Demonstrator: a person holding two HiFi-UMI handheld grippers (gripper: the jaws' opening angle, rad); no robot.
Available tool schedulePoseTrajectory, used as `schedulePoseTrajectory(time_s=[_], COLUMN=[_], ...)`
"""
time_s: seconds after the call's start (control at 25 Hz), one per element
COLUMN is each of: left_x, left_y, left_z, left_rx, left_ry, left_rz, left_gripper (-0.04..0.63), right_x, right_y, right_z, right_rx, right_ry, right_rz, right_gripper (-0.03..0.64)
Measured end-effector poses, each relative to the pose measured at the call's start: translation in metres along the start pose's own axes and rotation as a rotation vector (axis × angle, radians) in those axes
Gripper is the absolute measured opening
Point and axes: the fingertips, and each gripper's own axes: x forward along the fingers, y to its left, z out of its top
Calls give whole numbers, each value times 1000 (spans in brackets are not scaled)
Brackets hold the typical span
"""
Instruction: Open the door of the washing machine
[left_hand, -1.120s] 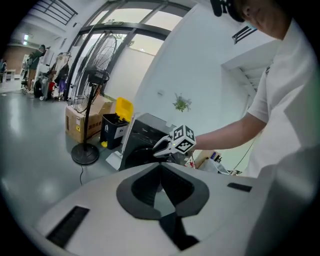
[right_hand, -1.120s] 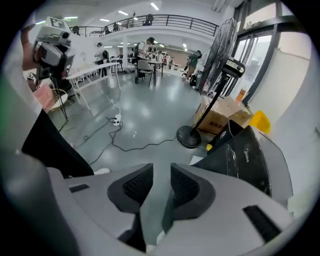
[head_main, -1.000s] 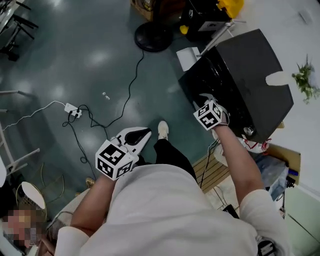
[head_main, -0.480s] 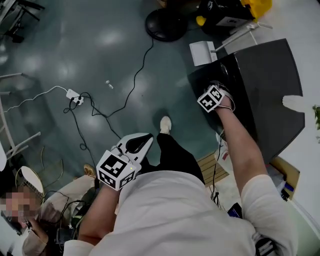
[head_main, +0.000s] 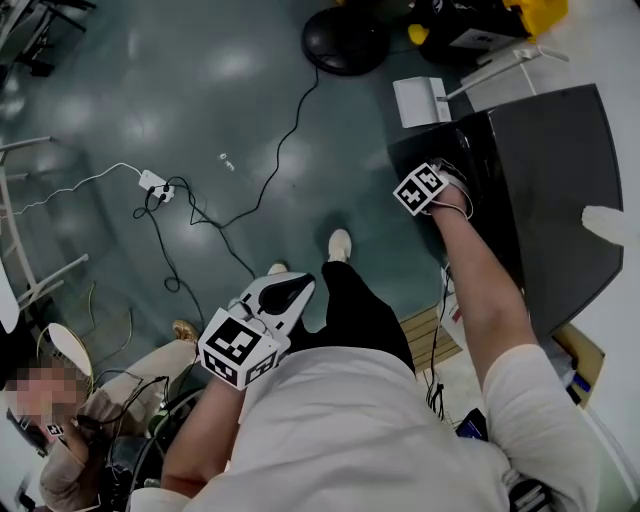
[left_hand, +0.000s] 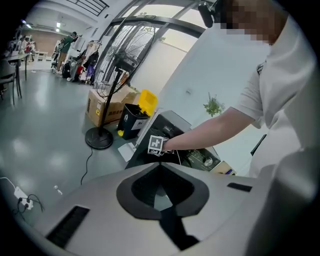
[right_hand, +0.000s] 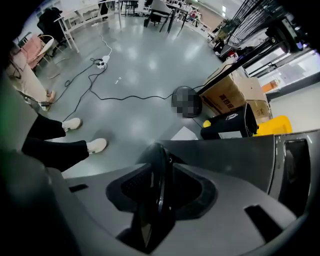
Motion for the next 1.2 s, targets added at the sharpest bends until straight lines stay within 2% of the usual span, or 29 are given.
schedulePoseTrajectory(time_s=[0.2, 0.56, 1.2], left_x=[1, -5, -37], left_y=[1, 4, 16], left_z=[-3, -4, -11], left_rx=[-8, 0, 6], left_ry=[8, 8, -9], left_rz=[4, 10, 21], left_gripper=[18, 18, 18], right_x=[8, 4, -21], right_y=[1, 7, 77], right_z=[-6, -1, 25], right_rx=[38, 66, -54], right_ry=[14, -13, -36], right_rz=[3, 40, 79], right_gripper=[91, 80, 74])
